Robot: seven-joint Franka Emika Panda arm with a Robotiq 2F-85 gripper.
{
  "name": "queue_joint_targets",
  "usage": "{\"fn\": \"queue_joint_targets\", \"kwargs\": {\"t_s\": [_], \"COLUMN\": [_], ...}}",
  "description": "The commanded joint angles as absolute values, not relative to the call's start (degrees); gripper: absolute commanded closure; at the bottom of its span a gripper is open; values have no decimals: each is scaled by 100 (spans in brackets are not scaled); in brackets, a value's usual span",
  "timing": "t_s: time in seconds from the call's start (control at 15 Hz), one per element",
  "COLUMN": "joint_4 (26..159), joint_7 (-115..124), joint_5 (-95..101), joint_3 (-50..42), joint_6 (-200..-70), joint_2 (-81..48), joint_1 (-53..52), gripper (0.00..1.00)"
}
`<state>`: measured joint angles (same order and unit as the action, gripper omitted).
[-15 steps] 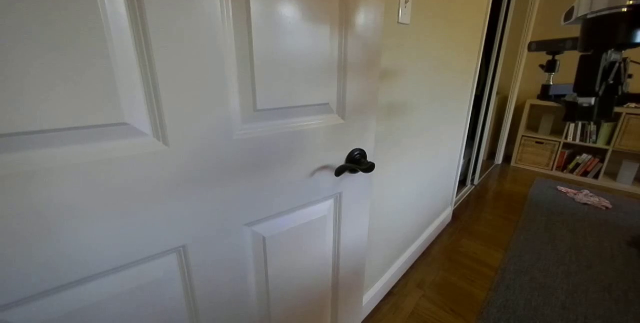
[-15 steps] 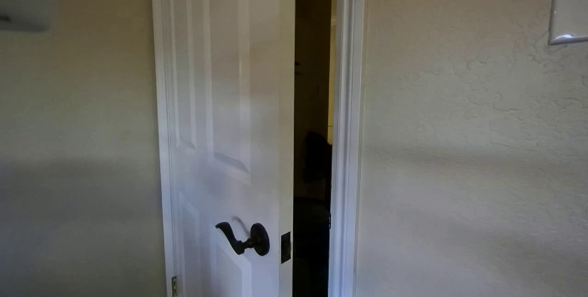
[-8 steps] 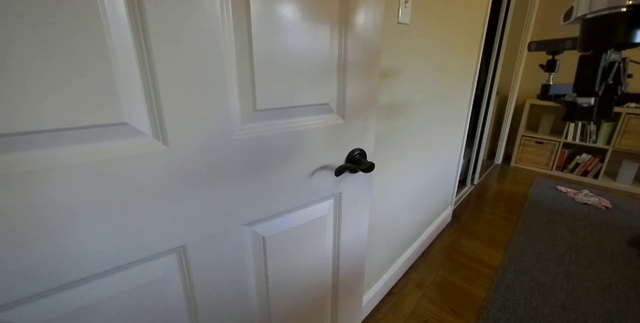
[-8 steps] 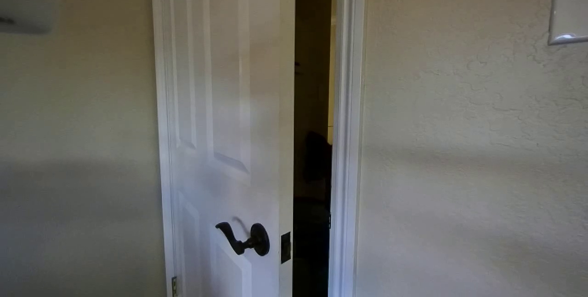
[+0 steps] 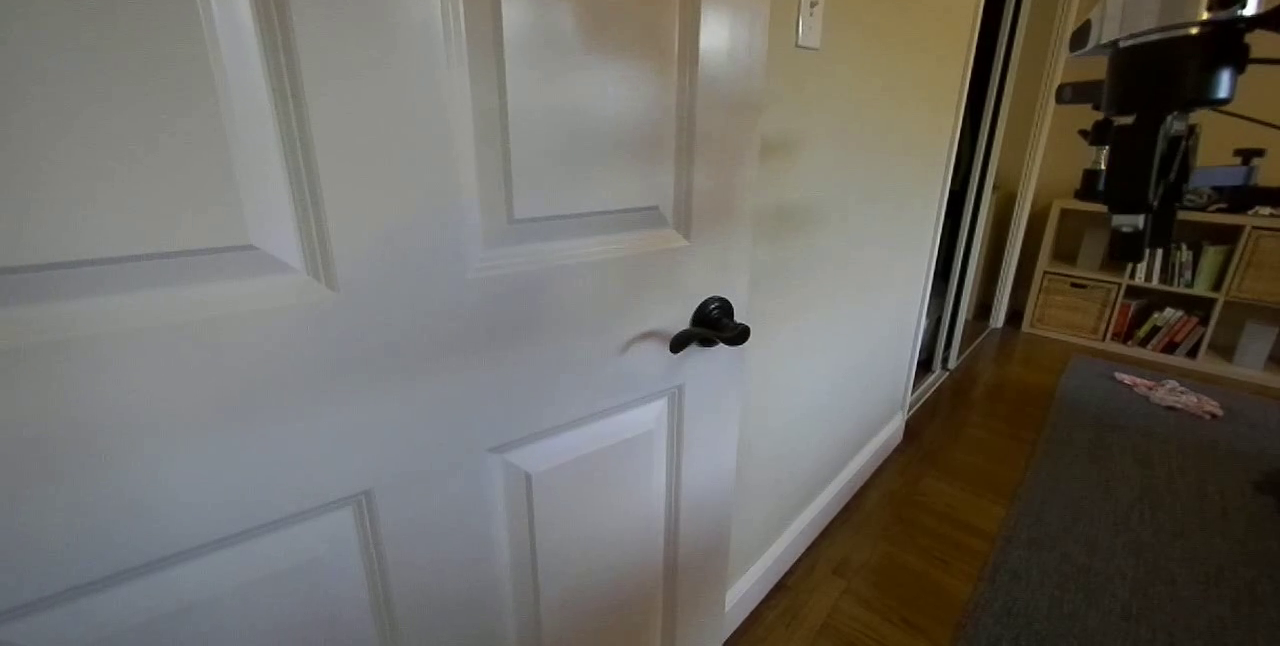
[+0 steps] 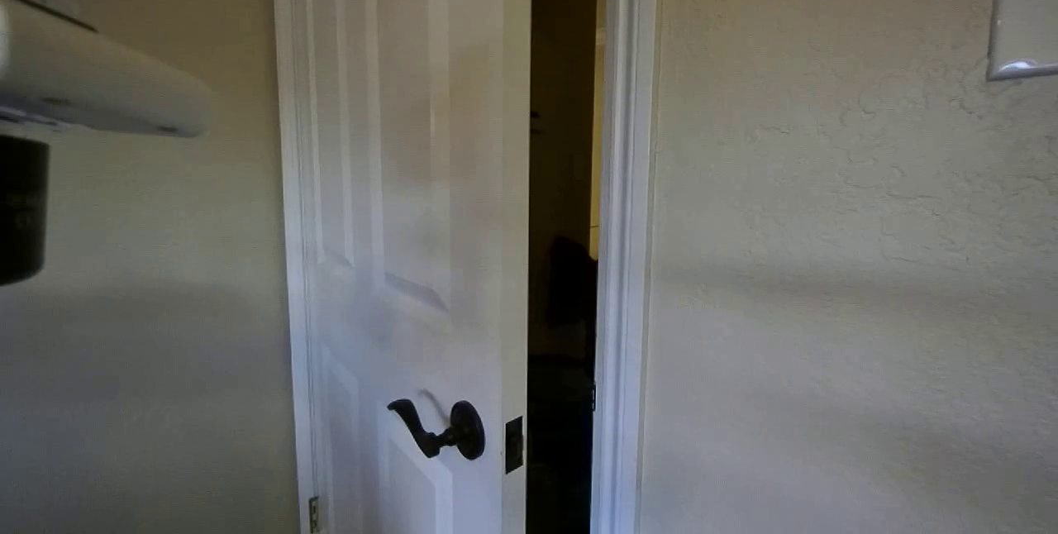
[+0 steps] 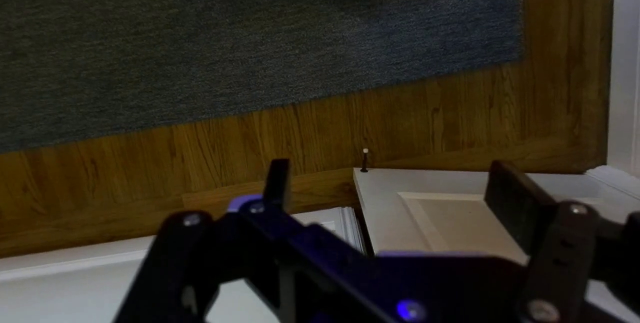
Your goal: Open the door
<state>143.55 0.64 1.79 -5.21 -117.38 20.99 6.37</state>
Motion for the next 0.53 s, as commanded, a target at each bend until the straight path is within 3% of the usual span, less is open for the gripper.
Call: {"fn": "queue_joint_targets", "kwargs": {"t_s": [0.0,0.47], "joint_4": [13967,12769], "joint_7": [764,2341], "joint_5": [-23,-364], "joint_3": [-225,122], "joint_6": [-12006,-12068], "joint_2": [1499,103], "joint_1": [472,254], "gripper": [0,0]}}
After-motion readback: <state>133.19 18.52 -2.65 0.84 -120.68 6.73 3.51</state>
